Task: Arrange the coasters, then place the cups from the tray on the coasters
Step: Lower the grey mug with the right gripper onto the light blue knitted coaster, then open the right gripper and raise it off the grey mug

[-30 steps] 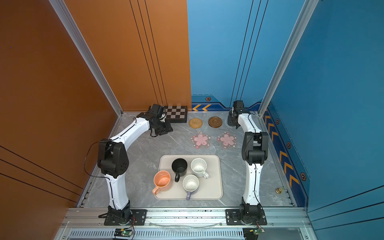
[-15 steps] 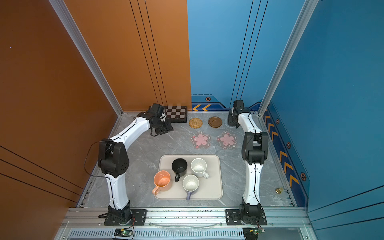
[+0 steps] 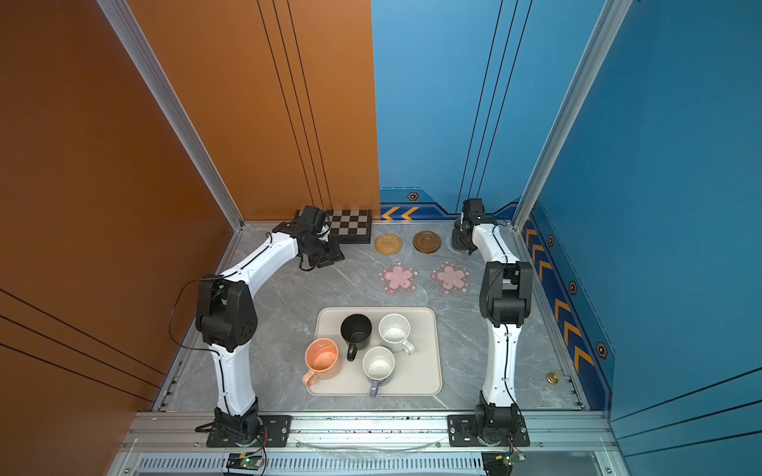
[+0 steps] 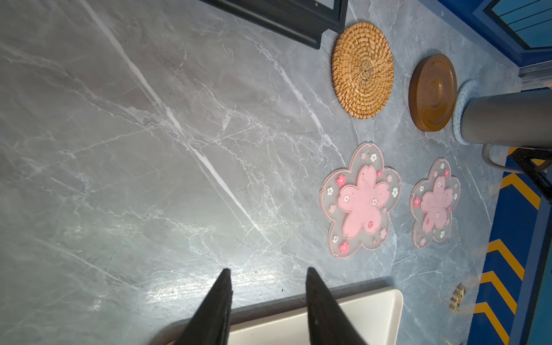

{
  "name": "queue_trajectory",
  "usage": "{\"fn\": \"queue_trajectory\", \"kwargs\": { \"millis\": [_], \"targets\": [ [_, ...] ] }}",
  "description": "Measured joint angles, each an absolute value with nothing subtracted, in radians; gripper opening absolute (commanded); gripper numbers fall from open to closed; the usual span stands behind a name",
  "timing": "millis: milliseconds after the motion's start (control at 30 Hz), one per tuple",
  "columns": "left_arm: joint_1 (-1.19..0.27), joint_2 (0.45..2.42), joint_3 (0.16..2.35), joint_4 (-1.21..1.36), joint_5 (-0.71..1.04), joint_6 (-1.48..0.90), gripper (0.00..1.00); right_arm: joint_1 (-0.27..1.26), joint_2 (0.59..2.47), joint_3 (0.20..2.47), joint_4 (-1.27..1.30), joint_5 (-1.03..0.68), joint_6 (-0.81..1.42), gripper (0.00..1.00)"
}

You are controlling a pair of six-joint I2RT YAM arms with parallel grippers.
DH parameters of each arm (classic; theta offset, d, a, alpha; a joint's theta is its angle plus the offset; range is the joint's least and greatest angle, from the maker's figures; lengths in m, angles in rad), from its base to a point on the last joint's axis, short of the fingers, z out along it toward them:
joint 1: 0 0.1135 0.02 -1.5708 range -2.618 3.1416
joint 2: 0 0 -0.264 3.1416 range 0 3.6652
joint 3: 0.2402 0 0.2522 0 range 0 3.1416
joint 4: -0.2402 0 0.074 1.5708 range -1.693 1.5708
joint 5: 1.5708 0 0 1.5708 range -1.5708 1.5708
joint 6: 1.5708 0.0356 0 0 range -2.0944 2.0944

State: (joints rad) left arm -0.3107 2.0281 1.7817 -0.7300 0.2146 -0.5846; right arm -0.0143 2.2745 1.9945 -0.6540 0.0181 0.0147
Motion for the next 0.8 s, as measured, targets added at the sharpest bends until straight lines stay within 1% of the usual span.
{"fn": "queue_trajectory", "kwargs": {
  "millis": [233, 667, 767, 800],
  "targets": [
    [-0.315, 2.031, 1.782, -0.730, 0.215, -0.585, 0.42, -0.014, 2.275, 1.995, -0.654, 0.018, 0.014, 0.03],
    [-0.315, 2.045, 1.783, -0.730, 0.215, -0.585, 0.42, -0.016, 2.320, 2.059, -0.650, 0.001, 0.015, 0.02],
    [-0.315, 2.047, 1.790, -0.730, 0.215, -0.585, 0.42, -0.016, 2.321, 2.061, -0.651, 0.000, 0.015, 0.05],
    [-0.315, 2.049, 1.793, -0.730, 0.215, -0.587, 0.42, -0.016, 2.321, 2.061, -0.651, 0.000, 0.015, 0.08]
  ]
}}
